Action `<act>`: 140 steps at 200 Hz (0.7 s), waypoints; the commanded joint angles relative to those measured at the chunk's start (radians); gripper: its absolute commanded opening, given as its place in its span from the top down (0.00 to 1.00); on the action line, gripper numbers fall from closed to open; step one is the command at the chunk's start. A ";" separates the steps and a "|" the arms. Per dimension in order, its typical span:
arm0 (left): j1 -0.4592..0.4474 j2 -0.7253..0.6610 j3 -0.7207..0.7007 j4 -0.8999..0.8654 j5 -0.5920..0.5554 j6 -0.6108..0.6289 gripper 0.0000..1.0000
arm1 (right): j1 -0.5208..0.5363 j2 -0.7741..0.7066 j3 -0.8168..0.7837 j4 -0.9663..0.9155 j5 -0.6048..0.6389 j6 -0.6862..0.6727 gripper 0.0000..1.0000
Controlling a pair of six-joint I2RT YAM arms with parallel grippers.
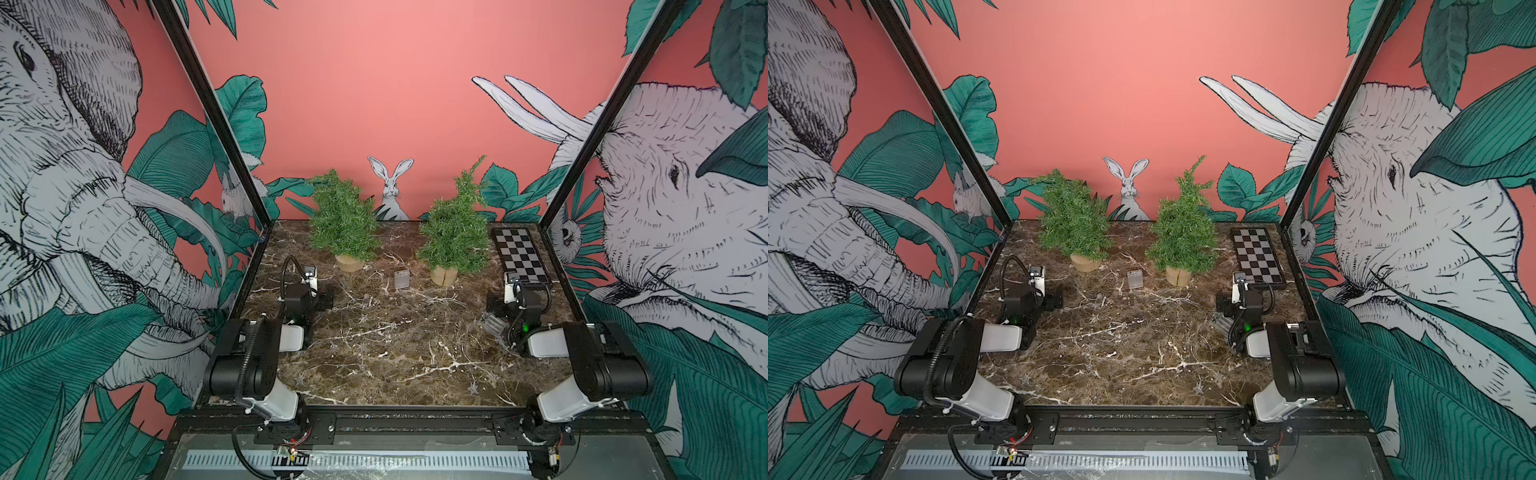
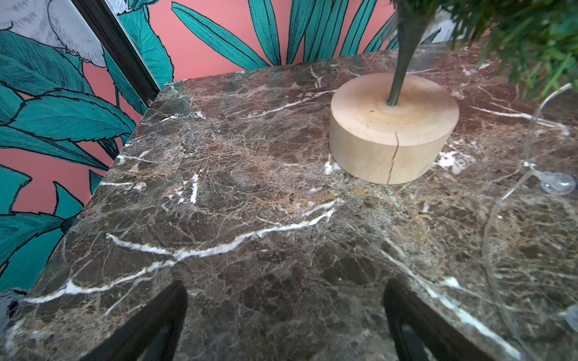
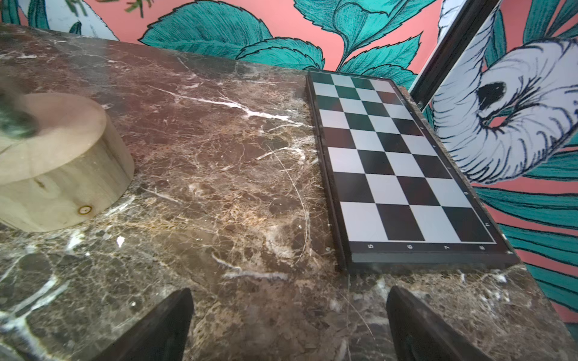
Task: Wrap string light around the christmas tree
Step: Pick up the Christmas tree at the center of the board.
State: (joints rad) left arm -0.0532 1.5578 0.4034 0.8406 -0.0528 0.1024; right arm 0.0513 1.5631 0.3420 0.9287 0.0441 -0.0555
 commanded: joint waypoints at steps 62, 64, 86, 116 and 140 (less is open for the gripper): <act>0.006 -0.005 0.012 0.021 -0.002 0.013 0.00 | -0.005 -0.014 0.023 0.033 -0.002 0.006 0.01; 0.006 -0.005 0.012 0.021 -0.003 0.011 0.00 | -0.005 -0.013 0.022 0.034 -0.002 0.006 0.01; 0.006 -0.006 0.012 0.022 -0.002 0.011 0.00 | -0.005 -0.014 0.022 0.033 -0.003 0.006 0.02; 0.006 -0.005 0.011 0.022 -0.003 0.012 0.00 | -0.005 -0.014 0.027 0.026 0.010 0.011 0.01; 0.006 -0.005 0.011 0.021 -0.002 0.011 0.00 | -0.005 -0.014 0.036 0.009 0.043 0.025 0.01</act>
State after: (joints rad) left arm -0.0532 1.5578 0.4034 0.8406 -0.0532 0.1028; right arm 0.0513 1.5631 0.3473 0.9211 0.0528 -0.0505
